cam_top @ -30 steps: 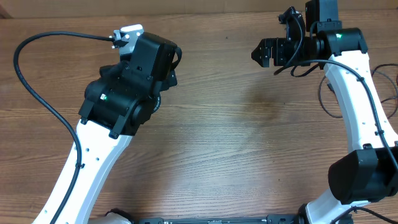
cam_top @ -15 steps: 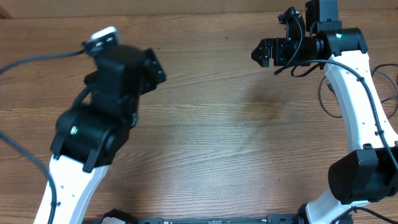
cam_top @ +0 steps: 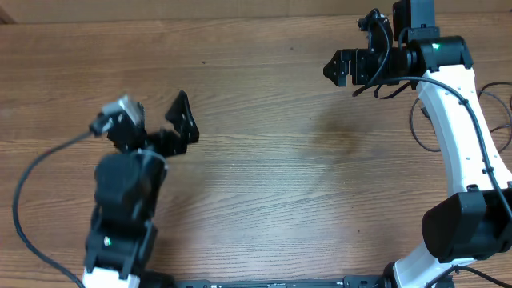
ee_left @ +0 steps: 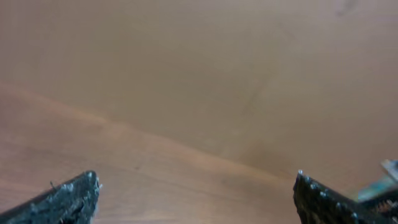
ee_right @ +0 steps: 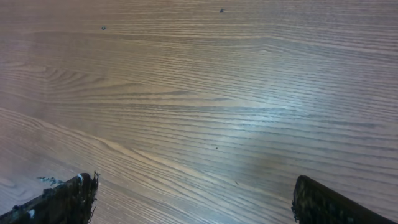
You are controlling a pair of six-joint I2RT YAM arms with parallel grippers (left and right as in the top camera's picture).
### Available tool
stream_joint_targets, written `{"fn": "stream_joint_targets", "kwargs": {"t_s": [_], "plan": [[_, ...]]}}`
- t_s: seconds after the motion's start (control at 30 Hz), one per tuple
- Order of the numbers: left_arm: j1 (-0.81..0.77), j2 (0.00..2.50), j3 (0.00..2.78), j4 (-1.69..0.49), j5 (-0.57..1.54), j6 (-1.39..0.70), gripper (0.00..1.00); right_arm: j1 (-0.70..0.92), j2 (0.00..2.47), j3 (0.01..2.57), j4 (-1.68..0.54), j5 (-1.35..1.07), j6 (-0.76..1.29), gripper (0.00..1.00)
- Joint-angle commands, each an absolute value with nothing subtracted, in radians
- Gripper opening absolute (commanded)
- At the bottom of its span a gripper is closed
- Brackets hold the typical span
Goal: Untangle cables
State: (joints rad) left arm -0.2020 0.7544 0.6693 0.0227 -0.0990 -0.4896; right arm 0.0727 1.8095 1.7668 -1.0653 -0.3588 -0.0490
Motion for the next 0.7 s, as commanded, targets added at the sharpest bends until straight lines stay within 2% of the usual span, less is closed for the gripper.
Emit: {"fn": "stream_joint_targets", "kwargs": {"t_s": [0.0, 0.17, 0.37, 0.5, 0.67], "plan": [[-0.183, 0.640, 0.489, 0.199, -0.019, -0.392, 1.00, 0.072, 1.803, 1.768, -1.061, -0.361, -0.054, 1.00], [-0.120, 0.499, 0.273, 0.451, 0.062, -0.392, 1.00, 0.072, 1.803, 1.768, -1.061, -0.361, -0.054, 1.00], [-0.056, 0.344, 0.080, 0.624, 0.098, -0.396, 1.00, 0.072, 1.803, 1.768, -1.061, -0.361, -0.054, 1.00], [-0.027, 0.278, 0.009, 0.661, 0.096, -0.396, 1.00, 0.072, 1.803, 1.768, -1.061, -0.360, -0.054, 1.00], [0.045, 0.188, 0.005, 0.499, 0.104, -0.396, 1.00, 0.072, 1.803, 1.768, -1.061, -0.361, -0.054, 1.00]]}}
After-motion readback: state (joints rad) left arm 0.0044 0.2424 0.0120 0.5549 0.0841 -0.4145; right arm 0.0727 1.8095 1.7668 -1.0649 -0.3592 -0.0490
